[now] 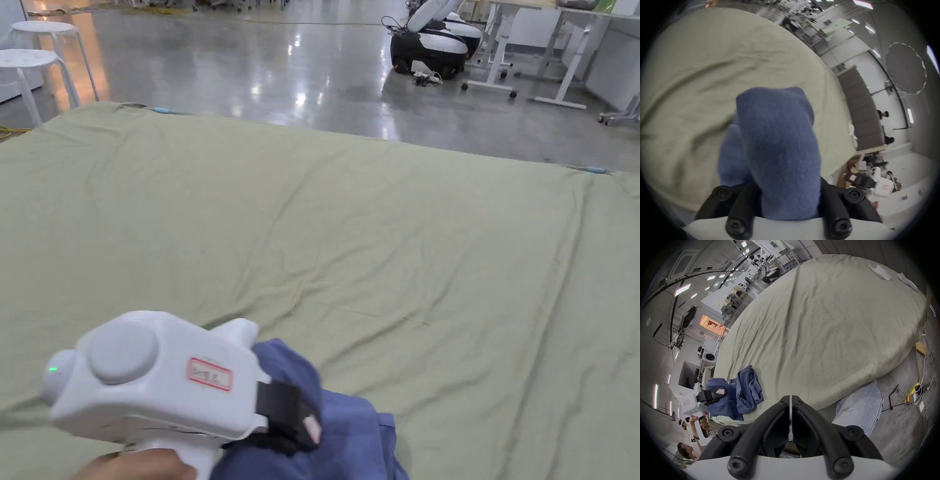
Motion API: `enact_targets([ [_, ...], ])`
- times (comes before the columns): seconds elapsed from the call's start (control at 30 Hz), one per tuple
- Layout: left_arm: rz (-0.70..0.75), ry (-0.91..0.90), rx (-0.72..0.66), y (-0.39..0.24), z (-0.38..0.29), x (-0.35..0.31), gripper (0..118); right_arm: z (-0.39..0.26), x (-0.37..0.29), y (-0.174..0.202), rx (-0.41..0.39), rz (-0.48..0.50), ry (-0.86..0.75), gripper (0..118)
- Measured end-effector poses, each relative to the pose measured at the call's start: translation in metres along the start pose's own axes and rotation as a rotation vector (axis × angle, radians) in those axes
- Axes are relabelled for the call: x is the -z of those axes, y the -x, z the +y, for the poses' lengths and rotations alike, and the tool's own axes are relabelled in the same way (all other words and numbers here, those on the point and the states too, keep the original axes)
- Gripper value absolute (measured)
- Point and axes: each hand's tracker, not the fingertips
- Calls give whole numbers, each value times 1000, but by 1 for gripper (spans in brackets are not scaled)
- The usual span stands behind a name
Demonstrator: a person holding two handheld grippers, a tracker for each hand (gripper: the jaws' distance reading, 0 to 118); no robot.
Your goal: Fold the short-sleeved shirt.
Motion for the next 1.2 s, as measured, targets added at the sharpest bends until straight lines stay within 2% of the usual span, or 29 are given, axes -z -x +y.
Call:
enact_targets([
  [0.07,-41,25,-7,-7,3,25,11,0,-2,-2,12,-4,-5,4],
  [0.1,-28,29,-21,-8,4,38,20,0,-3,-3,16,-7,-6,4],
  [0.13,-24,42,-46,-9,4,50,35,0,-5,-3,18,-11,-9,4],
  [0.17,-10,51,-81,-8,3,59,59,-1,-7,-3,18,-15,-13,4],
  [0.23,-108,45,-158,-10,-4,73,77,-1,-11,-4,19,-17,-21,4],
  [0.3,-216,20,-173,-19,-8,71,100,-1,-14,-6,31,-17,-26,4],
  [0.47,-327,71,-48,-34,-7,59,102,2,-8,-5,41,-43,-19,4],
  [0.5,-372,74,-52,-33,-7,54,102,10,-5,-16,39,-40,-15,4],
  [0.57,-446,64,-89,-26,-6,43,98,11,-3,-17,39,-23,-3,4],
  [0.6,-463,53,-99,-23,-7,37,77,11,-2,-17,40,-16,2,4],
  [0.67,-432,51,-113,-10,-8,27,2,9,0,-15,39,-10,9,4],
  [0.73,-328,30,-175,4,-11,27,1,9,1,-14,35,-12,14,4],
  [0.9,-311,141,-265,27,-34,82,0,7,6,-11,29,-11,27,4],
  [0.97,-241,202,-210,24,-45,116,0,6,7,-8,28,-6,34,4],
  [1.03,-284,176,-165,9,-47,131,0,5,9,-5,23,-2,39,4],
  [1.13,-239,187,-43,-16,-40,144,0,6,15,-1,18,-2,51,4],
  [1.2,-234,194,-20,-24,-40,157,0,5,22,3,8,-3,65,4],
])
